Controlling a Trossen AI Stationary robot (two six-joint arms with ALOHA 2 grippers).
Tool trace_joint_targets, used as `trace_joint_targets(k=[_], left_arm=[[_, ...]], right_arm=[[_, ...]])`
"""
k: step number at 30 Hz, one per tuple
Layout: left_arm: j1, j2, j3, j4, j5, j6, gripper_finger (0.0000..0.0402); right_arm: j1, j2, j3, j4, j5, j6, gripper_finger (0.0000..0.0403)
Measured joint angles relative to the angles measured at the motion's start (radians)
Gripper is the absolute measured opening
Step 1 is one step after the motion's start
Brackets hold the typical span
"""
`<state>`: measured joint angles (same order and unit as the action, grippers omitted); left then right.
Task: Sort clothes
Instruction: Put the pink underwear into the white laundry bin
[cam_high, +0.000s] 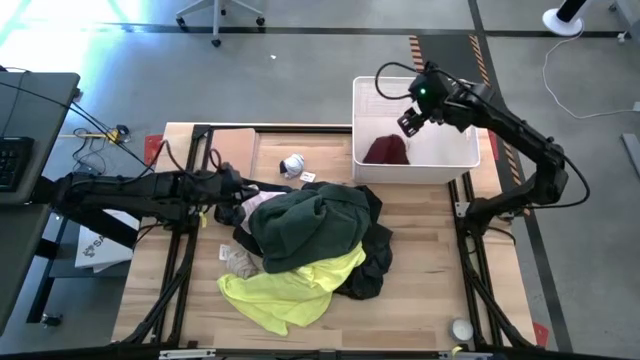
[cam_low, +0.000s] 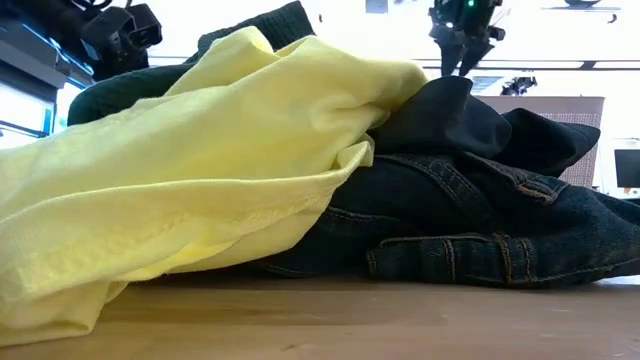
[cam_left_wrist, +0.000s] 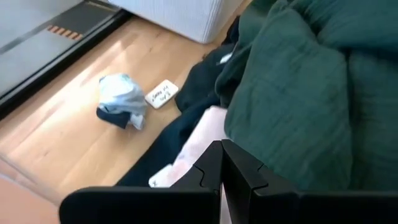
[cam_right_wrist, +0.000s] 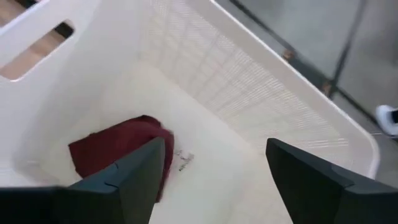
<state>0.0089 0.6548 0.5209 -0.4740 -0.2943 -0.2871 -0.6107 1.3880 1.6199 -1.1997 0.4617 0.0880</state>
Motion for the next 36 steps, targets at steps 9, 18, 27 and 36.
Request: trace_joint_targets(k=[9, 18, 27, 36], left_arm=[[-0.006, 0.006, 0.041, -0.118, -0.089, -0.017, 0.0000], [0.055, 0.079, 0.204, -0.319, -0.040, 0.089, 0.0014], [0.158, 0.203, 0.210, -0.408, 0.194, 0.172, 0.0157], [0.157, 0.394, 0.209, -0.125, 0.476, 0.176, 0.0213]], right_arm=[[0.200, 0.000, 0.000, 0.015, -0.011, 0.061, 0.0280], [0.570, 0.001, 0.000, 0.141, 0.132, 0.106, 0.0280], [0.741, 0.001, 0.000, 0.141, 0.231, 0.184, 0.0280], [0.770, 0.001, 0.000, 0.138, 0.257, 0.200, 0.0280]])
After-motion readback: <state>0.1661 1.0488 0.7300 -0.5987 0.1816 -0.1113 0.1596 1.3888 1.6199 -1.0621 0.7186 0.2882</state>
